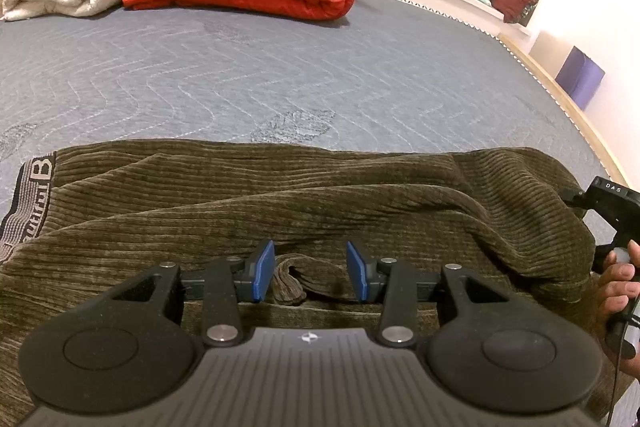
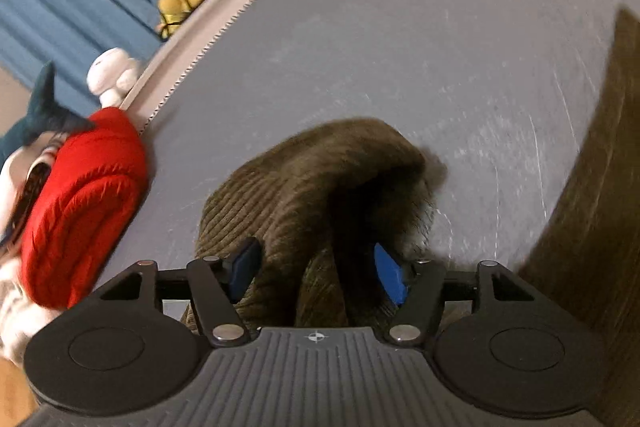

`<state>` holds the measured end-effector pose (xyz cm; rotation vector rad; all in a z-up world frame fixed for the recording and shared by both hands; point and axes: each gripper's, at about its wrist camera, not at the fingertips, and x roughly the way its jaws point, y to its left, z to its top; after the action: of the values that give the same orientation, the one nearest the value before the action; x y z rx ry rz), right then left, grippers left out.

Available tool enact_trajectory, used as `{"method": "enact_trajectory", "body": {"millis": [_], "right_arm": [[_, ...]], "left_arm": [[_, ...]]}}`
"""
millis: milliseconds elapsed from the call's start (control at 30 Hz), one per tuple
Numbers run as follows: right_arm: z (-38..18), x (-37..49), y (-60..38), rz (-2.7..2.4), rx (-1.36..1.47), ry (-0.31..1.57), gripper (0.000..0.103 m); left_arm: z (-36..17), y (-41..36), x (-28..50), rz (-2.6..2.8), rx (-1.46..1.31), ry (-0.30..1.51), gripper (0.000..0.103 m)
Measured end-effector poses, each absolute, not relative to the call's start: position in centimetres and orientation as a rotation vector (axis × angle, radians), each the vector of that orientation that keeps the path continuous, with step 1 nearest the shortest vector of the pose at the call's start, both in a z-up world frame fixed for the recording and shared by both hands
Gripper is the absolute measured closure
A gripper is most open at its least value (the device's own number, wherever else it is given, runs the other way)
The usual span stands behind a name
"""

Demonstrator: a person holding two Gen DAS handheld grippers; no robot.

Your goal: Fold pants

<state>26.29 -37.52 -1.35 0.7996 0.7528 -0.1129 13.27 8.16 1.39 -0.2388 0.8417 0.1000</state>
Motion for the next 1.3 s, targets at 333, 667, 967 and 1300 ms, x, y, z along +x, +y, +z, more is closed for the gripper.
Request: {"method": "enact_trajectory", "body": {"millis": [333,667,967,1300], "right_arm": [[6.0,21.9,-22.7,0.597,0.107,0.534,0.059],[6.3,22.4,-25.8,0.587,0.291,0.563,0.038],[-1.0,26.2,-25.8,0.544,0.453,0.853,0.037],[-2.6,30.3,-21.6,0.416,0.492,0.968,0.096]], "left_arm": [[1.3,8.5,13.4,0.112,-0.248,0.843,0.059],[1.6,8.7,13.2,0.115,-0.257,0.835,0.057],[1.5,9.2,13.4,0.123,-0.267,0.838,0.056],[1.8,11.0,13.5,0.143,-0.304,0.83,0.056]]}}
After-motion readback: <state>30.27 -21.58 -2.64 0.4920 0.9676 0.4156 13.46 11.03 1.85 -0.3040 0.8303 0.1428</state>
